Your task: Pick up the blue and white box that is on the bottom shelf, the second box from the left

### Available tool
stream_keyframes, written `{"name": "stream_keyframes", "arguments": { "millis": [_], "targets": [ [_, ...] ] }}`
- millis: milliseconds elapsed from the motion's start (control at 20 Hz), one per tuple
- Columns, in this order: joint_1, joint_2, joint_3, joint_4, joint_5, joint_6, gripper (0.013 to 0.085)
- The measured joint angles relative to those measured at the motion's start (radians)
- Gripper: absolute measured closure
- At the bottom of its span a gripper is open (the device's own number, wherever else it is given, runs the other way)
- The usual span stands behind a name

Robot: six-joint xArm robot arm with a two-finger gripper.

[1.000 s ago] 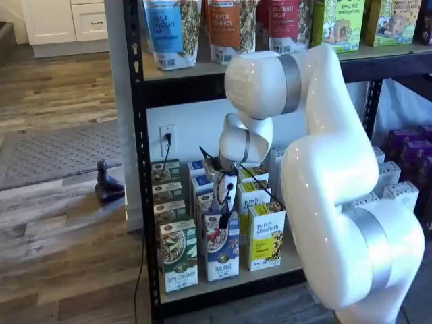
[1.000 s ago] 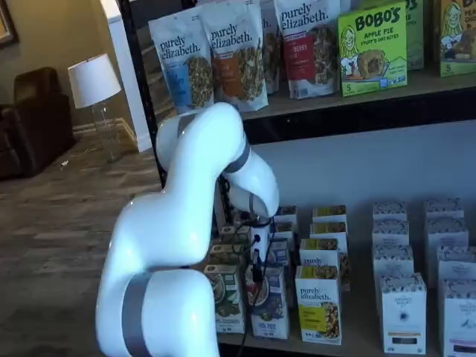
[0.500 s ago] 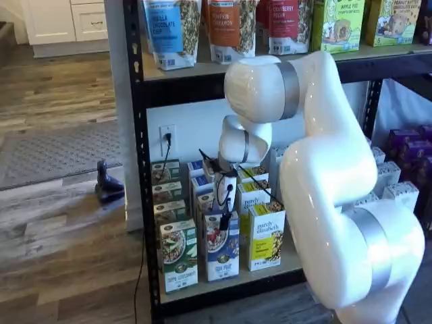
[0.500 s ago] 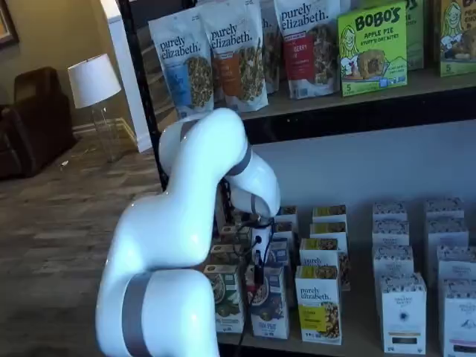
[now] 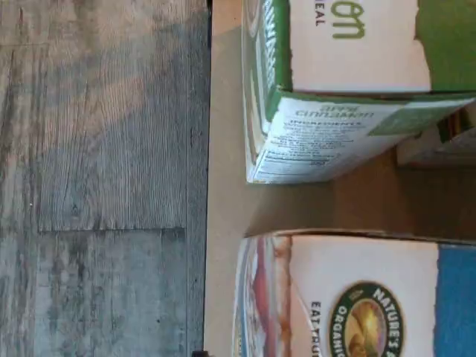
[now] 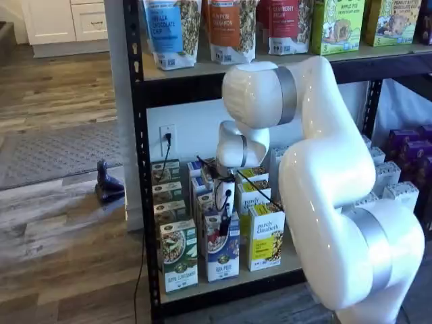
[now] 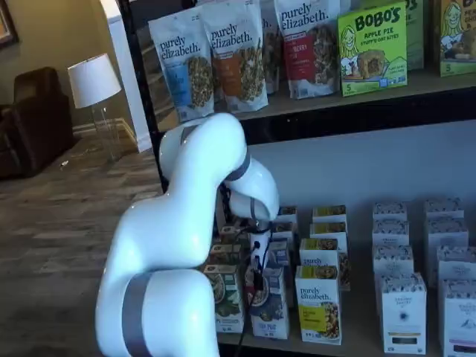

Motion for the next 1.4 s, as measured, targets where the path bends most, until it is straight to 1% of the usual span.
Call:
{"name": "stream_keyframes", "arguments": {
  "millis": [450,600,650,700,1400],
  "targets": [
    [0.010,0.018,0.001,-0.024,-0.031,0.027,0.0130],
    [0.010,0.018,0.007,-0.025,-0.042,0.027,0.0250],
    [0.010,0.018,0.008,-0.025,-0.044,0.027,0.0250],
    [0.010,0.017,0.009,-0.024,-0.043,0.025,0.0290],
    [0.008,0.011,0.016,-0.029,-0.042,0.028,0.0290]
  ]
}}
